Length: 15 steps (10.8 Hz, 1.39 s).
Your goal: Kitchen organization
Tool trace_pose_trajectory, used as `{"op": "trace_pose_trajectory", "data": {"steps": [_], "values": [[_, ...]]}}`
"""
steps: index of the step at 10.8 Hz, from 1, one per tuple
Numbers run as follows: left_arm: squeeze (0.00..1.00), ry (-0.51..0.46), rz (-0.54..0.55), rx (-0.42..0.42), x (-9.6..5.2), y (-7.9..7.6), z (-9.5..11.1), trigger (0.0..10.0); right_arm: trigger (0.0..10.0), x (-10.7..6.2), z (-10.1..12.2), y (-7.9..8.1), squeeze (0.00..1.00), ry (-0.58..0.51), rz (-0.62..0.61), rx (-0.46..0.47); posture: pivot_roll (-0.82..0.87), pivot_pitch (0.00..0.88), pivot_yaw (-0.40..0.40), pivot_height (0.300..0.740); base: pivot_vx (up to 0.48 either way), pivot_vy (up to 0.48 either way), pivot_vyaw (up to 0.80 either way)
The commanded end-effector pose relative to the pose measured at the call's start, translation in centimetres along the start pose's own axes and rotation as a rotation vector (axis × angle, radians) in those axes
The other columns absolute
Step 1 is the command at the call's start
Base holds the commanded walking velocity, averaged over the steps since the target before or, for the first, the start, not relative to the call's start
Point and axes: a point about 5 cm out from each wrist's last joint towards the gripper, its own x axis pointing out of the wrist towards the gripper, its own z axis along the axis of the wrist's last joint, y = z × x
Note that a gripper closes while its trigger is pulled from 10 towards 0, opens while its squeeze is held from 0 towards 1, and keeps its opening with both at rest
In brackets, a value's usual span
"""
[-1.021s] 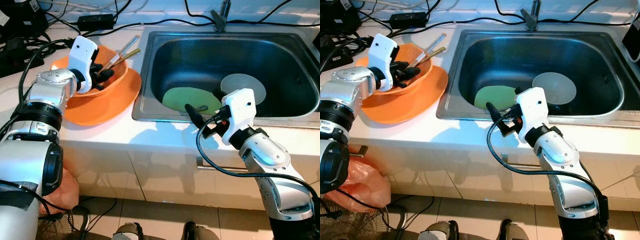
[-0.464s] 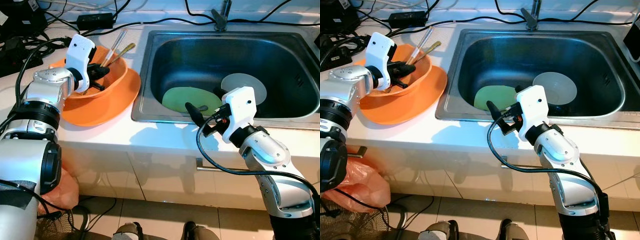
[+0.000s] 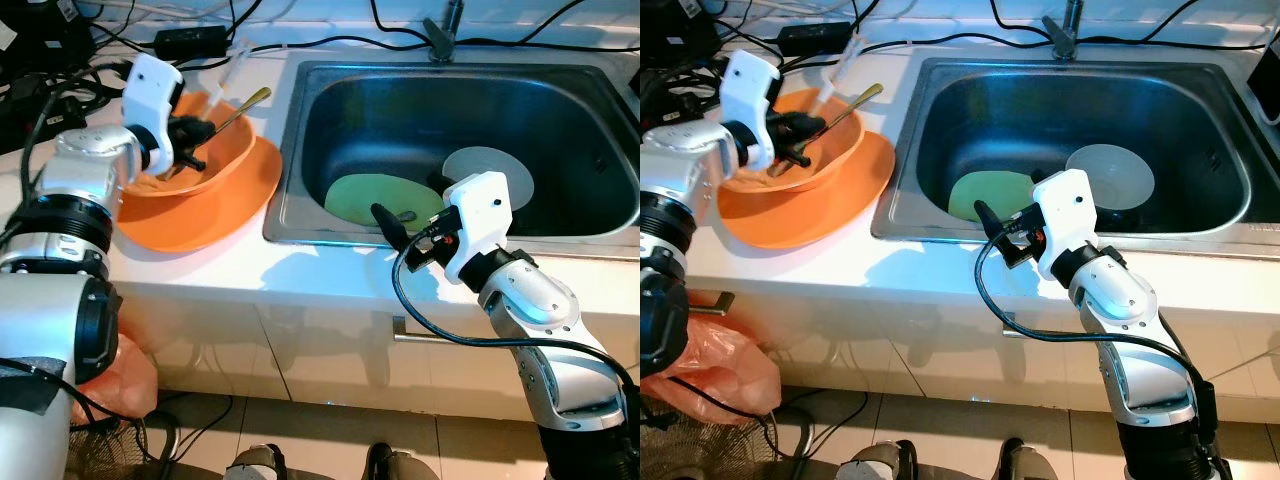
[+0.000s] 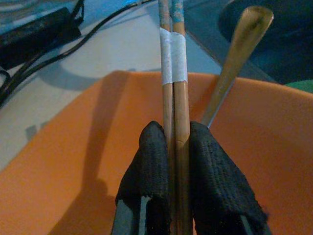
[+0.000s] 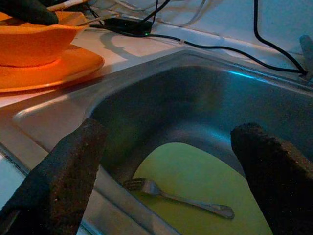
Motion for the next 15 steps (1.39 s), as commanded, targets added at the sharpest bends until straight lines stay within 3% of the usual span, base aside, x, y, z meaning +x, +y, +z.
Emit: {"op": "trace_pose_trajectory", "data": {"steps": [1,4,7,9,10,11,12,13,14,15], "values": [[0.0,-0.055,0.027,0.023,-0.5,0.7,1.8,0.0,10.0,0.2,0.2,0.1,0.61,-0.011,0.013,-0.011,0.07,0.138,0.062,0.74,0.0,0.0,0.0],[0.0,-0.185,0.072,0.023,-1.2,1.3,3.9,0.0,10.0,0.4,0.3,0.0,0.62,-0.017,0.015,-0.018,0.08,0.129,0.052,0.74,0.0,0.0,0.0],[0.0,-0.438,0.044,0.075,-1.3,-0.8,5.9,0.0,10.0,0.9,0.6,-0.3,0.61,-0.036,0.014,-0.014,0.08,0.12,0.039,0.74,0.0,0.0,0.0],[0.0,-0.555,0.036,0.119,-0.9,-3.9,6.2,0.0,10.0,1.1,1.0,-0.7,0.61,-0.062,0.002,0.017,0.08,0.119,0.031,0.74,0.0,0.0,0.0],[0.0,-0.57,0.03,0.13,-0.8,-4.7,6.2,0.0,10.0,1.2,1.2,-0.9,0.61,-0.072,-0.003,0.03,0.08,0.119,0.031,0.74,0.0,0.0,0.0],[0.0,-0.589,-0.075,0.179,0.6,-9.6,5.5,0.0,10.0,1.7,3.0,-1.5,0.6,-0.171,-0.021,0.206,0.08,0.119,0.025,0.74,0.0,0.0,0.0],[0.0,-0.608,-0.122,0.187,1.1,-11.7,5.4,0.0,10.0,1.9,3.8,-1.8,0.6,-0.216,-0.02,0.307,0.07,0.119,0.026,0.74,0.0,0.0,0.0],[0.0,-0.613,-0.126,0.186,1.0,-12.1,5.3,0.0,10.0,2.0,4.0,-1.8,0.13,-0.224,-0.019,0.325,0.07,0.119,0.026,0.74,0.0,0.0,0.0],[0.0,-0.65,-0.207,0.174,1.3,-15.5,5.0,0.0,10.0,2.1,4.7,-2.5,0.0,-0.265,-0.023,0.412,0.06,0.119,0.027,0.74,0.0,0.0,0.0],[0.0,-0.673,-0.258,0.169,1.3,-17.7,4.7,0.0,10.0,2.1,5.5,-2.9,0.0,-0.308,-0.011,0.501,0.06,0.12,0.028,0.74,0.0,0.0,0.0]]}}
